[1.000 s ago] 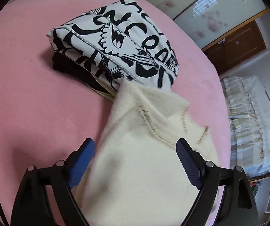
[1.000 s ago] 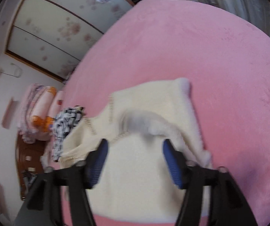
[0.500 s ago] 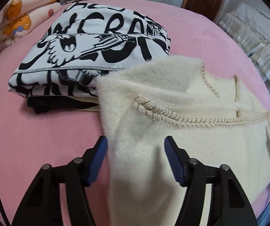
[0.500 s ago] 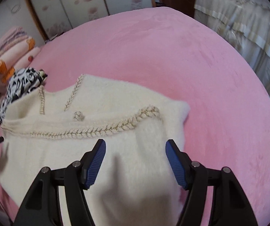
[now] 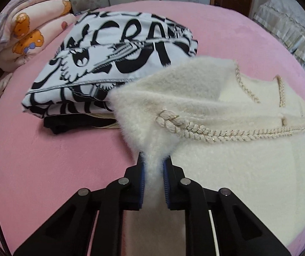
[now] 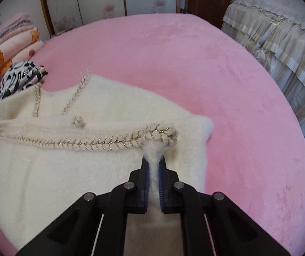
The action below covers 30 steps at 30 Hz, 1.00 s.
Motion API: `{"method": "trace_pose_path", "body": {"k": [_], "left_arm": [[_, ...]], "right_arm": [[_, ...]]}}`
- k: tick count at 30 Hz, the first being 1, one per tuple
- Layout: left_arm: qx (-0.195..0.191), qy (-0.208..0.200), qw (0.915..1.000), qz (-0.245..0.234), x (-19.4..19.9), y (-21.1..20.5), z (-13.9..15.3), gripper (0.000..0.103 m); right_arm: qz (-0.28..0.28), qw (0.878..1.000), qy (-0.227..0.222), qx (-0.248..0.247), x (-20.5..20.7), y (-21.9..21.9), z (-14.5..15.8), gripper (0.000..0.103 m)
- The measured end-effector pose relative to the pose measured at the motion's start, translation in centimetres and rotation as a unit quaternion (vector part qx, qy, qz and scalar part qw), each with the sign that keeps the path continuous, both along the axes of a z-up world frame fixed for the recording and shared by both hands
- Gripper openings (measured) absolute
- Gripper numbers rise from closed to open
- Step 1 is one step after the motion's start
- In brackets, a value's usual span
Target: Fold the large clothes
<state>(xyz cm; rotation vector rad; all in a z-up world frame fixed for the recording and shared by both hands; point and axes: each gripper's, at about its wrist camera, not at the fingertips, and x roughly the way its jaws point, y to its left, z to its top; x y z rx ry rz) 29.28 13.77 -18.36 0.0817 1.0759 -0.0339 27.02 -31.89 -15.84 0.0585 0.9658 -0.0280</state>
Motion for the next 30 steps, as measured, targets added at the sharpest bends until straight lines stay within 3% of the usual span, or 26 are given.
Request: {"method": "trace_pose_path", "body": {"k": [9,15,22,30], "left_arm": [[-0.010,-0.033,0.9994,0.003,-3.0,-0.2,3.8,0.007],[-0.037,-0.032,0.9986,0.020,-3.1,0.3,4.0,0.007],[-0.023,-0.069,0.9971,0.024,-3.4,-0.8,5.5,0.006],[-0.025,-0.107,0.9926,0.051,2.0,-1.0,7.8,0.006]], "right_arm": [[-0.012,0.998,-0.064,-0.012,-3.1,0.8,4.2,0.006],[-0.023,0.998,-0.064,0.000,-3.1,0.6,4.3,0.006],[-0.033,0.995,-0.089,-0.007,-4.1,0.8,6.0,0.006],[-0.071,0.991,-0.110,-0.012,1.3,-0.4,8.2,0.005]]}}
